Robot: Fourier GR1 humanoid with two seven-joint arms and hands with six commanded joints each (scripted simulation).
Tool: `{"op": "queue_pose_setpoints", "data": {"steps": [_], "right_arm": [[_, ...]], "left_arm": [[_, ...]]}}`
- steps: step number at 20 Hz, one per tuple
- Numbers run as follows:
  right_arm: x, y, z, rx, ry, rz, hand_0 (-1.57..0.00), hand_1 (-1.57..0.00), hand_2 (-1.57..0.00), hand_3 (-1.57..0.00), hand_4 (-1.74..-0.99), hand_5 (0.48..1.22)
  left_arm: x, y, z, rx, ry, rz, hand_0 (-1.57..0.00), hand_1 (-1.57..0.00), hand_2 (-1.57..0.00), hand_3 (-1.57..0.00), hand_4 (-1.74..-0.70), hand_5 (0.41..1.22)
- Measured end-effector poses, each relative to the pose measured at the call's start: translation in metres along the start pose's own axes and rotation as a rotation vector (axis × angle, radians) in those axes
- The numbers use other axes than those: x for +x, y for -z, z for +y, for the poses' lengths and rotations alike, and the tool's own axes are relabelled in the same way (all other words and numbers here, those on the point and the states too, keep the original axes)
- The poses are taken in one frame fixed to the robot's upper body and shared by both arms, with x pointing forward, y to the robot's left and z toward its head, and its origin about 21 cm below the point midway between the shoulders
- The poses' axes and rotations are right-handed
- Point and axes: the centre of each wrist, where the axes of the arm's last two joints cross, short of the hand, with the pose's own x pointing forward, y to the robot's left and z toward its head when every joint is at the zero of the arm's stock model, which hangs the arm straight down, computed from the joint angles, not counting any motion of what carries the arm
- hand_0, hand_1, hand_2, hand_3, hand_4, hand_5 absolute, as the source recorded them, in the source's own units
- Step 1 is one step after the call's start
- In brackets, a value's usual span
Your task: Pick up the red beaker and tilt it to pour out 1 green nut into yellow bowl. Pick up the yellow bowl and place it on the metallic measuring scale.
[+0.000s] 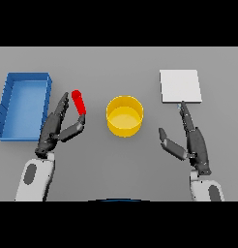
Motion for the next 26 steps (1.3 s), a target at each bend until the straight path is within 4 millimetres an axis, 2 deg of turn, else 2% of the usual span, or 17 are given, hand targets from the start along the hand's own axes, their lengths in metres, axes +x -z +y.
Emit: {"op": "queue_pose_setpoints", "data": {"steps": [6, 10, 13, 15, 18, 19, 20, 21, 22, 23, 24, 26], "right_arm": [[0.001, 0.001, -0.001, -0.003, 0.011, 0.021, 0.00, 0.00, 0.00, 0.00, -1.339, 0.688], [0.000, 0.001, -0.005, -0.008, 0.013, 0.025, 0.00, 0.00, 0.00, 0.00, -1.338, 0.688], [0.000, 0.004, -0.005, -0.008, 0.014, 0.020, 0.00, 0.00, 0.00, 0.00, -1.331, 0.687], [0.004, 0.004, -0.002, -0.008, 0.027, 0.009, 0.00, 0.00, 0.00, 0.00, -1.329, 0.684], [-0.001, 0.005, -0.006, -0.015, 0.020, 0.037, 0.00, 0.00, 0.00, 0.00, -1.315, 0.682], [0.000, 0.007, -0.004, -0.012, 0.018, 0.036, 0.00, 0.00, 0.00, 0.00, -1.311, 0.682], [-0.003, 0.005, -0.006, -0.009, 0.012, 0.033, 0.00, 0.00, 0.00, 0.00, -1.305, 0.681], [0.002, 0.008, -0.008, -0.014, 0.017, 0.013, 0.00, 0.00, 0.00, 0.00, -1.298, 0.682], [0.000, 0.004, -0.005, -0.008, 0.018, 0.023, 0.00, 0.00, 0.00, 0.00, -1.295, 0.683], [0.002, 0.001, -0.006, -0.014, 0.009, 0.013, 0.00, 0.00, 0.00, 0.00, -1.291, 0.684], [-0.001, 0.002, -0.009, -0.017, -0.003, 0.027, 0.00, 0.00, 0.00, 0.00, -1.289, 0.684], [0.002, 0.003, -0.005, -0.014, 0.004, 0.013, 0.00, 0.00, 0.00, 0.00, -1.285, 0.683]], "left_arm": [[-0.016, 0.033, -0.003, 0.008, 0.000, 0.059, 0.00, 0.00, 0.00, 0.00, -1.35, 0.718], [-0.020, 0.053, -0.001, 0.011, -0.016, 0.069, 0.00, 0.00, 0.00, 0.00, -1.32, 0.712], [-0.013, 0.070, -0.006, -0.001, -0.008, 0.049, 0.00, 0.00, 0.00, 0.00, -1.32, 0.706], [-0.012, 0.075, -0.003, -0.008, -0.001, 0.050, 0.00, 0.00, 0.00, 0.00, -1.31, 0.703], [-0.017, 0.079, -0.008, -0.020, 0.000, 0.054, 0.00, 0.00, 0.00, 0.00, -1.32, 0.710], [-0.017, 0.082, -0.012, -0.025, -0.001, 0.059, 0.00, 0.00, 0.00, 0.00, -1.33, 0.715], [-0.014, 0.085, -0.009, -0.017, -0.001, 0.038, 0.00, 0.00, 0.00, 0.00, -1.34, 0.725], [-0.015, 0.086, -0.009, -0.021, 0.000, 0.020, 0.00, 0.00, 0.00, 0.00, -1.36, 0.735], [-0.017, 0.086, -0.010, -0.022, -0.009, 0.010, 0.00, 0.00, -0.03, 0.00, -1.39, 0.752], [-0.014, 0.090, -0.013, -0.017, -0.019, 0.012, -0.08, -0.08, -0.12, -0.08, -1.42, 0.770], [-0.016, 0.090, -0.018, -0.010, -0.035, 0.009, -0.25, -0.28, -0.31, -0.22, -1.44, 0.795], [-0.018, 0.091, -0.022, 0.017, -0.062, 0.043, -0.68, -0.70, -0.71, -0.71, -1.44, 0.949]]}}
